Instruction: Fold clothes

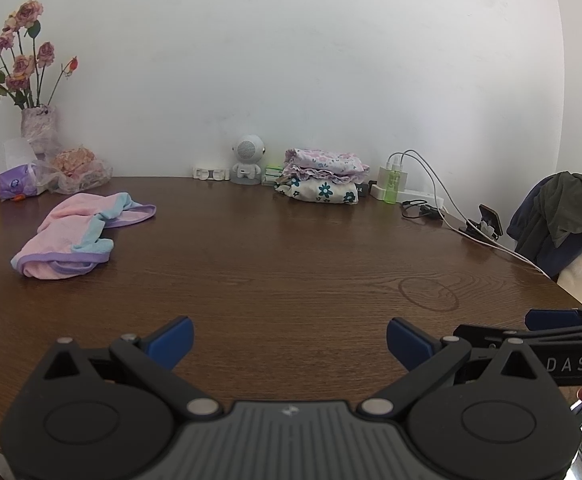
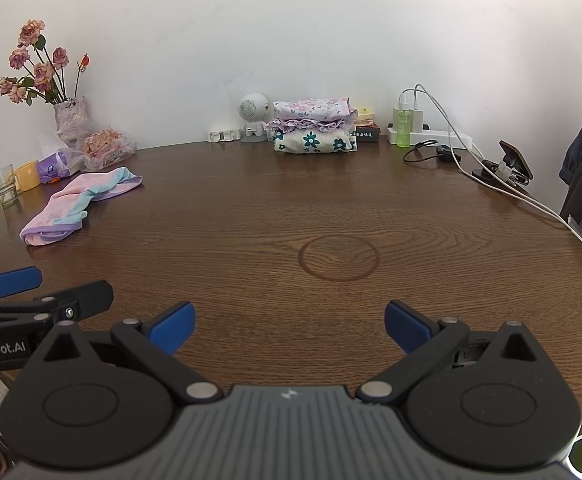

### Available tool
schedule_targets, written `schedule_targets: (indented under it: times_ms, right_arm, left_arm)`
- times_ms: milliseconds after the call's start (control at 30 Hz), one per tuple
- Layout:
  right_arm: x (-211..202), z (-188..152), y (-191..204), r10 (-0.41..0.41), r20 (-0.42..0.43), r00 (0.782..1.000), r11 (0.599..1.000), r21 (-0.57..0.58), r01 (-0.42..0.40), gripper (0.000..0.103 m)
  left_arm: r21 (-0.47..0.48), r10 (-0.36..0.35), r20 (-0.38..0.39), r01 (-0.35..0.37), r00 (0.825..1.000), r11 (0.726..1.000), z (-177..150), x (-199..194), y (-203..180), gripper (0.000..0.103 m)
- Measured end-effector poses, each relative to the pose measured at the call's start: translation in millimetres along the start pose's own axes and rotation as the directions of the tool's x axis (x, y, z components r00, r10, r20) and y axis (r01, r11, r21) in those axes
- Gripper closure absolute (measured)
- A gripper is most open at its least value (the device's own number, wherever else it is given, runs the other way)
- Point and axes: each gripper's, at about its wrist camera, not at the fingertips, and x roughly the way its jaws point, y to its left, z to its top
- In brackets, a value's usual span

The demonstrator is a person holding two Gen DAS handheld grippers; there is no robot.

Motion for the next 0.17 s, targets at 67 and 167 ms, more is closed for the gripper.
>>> schedule_targets:
  times_ms: [67, 167]
  right_arm:
    - [0.4, -0.5, 0.0, 0.000, -0.003, 1.000, 1.000, 0.001, 0.000, 0.000]
    - [0.9, -1.0, 0.5, 0.003, -0.005, 1.000, 1.000, 0.001, -0.003, 0.000]
  left_arm:
    - [0.000, -0.003, 0.000, 0.003, 1.000, 1.000, -0.2, 0.1, -0.1, 0.000]
    - [0.001, -0.026, -0.004, 0.026, 1.000, 1.000, -0.9, 0.2, -0.2, 0.000]
